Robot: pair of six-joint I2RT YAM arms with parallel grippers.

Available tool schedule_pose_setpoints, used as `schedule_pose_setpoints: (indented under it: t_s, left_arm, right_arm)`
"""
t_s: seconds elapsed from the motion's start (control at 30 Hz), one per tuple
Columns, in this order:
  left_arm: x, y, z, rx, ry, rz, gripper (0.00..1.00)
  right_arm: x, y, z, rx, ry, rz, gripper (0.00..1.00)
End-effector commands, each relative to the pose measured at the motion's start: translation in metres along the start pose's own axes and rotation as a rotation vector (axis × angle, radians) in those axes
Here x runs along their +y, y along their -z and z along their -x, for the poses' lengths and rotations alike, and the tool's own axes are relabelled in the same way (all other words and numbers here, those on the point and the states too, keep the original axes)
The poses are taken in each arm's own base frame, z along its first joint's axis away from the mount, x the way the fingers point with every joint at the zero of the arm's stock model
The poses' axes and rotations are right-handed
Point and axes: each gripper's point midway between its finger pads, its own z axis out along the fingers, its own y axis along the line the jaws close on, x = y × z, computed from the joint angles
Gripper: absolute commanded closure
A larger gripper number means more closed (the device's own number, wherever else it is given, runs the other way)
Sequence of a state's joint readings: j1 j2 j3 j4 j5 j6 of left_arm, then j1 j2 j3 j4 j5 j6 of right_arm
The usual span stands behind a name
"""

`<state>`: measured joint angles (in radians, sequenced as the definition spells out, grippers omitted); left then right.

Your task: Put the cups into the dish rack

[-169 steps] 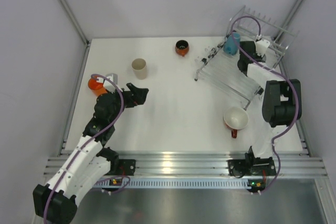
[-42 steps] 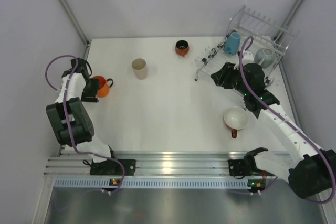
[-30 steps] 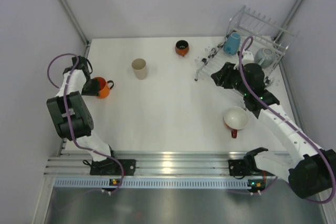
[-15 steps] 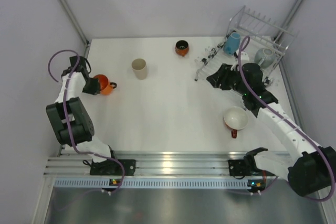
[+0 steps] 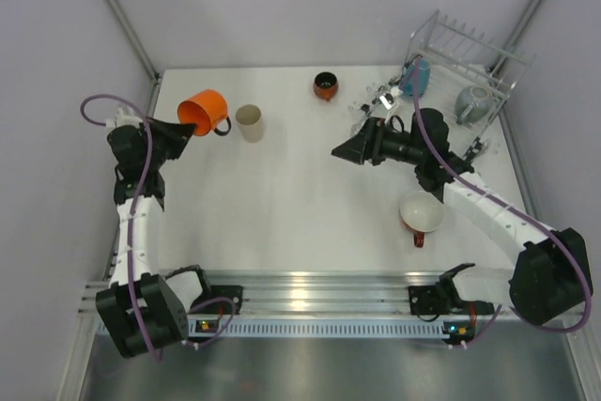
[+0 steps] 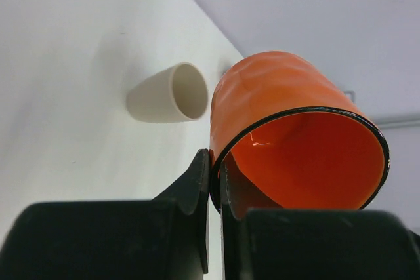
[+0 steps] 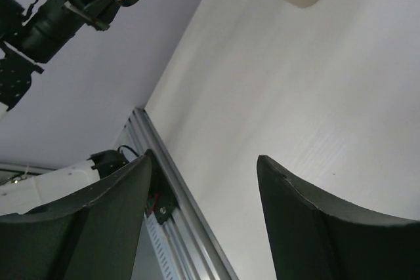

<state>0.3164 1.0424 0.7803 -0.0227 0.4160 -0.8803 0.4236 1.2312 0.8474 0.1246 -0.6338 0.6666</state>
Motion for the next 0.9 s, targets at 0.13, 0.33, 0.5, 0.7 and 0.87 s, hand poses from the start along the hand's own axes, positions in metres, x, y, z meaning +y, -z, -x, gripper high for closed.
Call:
schedule_pose_setpoints:
  t_s: [0.13,0.33,0.5,0.7,0.87]
  left_arm:
    - [-0.095,0.041,-0.001,-0.014,-0.196,-0.472,1.0]
    - [-0.129,0.068,-0.03,-0.012,-0.243,-0.665,1.0]
    - [-0.16,0.08,-0.06,0.052,-0.252,-0.78,1.0]
    - [-0.189,0.101,-0.082,0.087,-0.226,-0.916,1.0]
    - [-0.203,0.114,-0.095,0.124,-0.19,-1.007,1.0]
  right_arm:
    - [0.08,-0.011,0.011,-0.012,0.032,0.271,0.32]
    - [0.12,-0.021,-0.007,0.034,0.011,0.424,0.31]
    - [0.143,-0.022,-0.016,0.041,0.019,0.507,0.29]
    - [0.154,-0.018,-0.017,0.014,0.017,0.564,0.28]
    - [0.163,-0.018,-0.021,0.017,0.022,0.6,0.28]
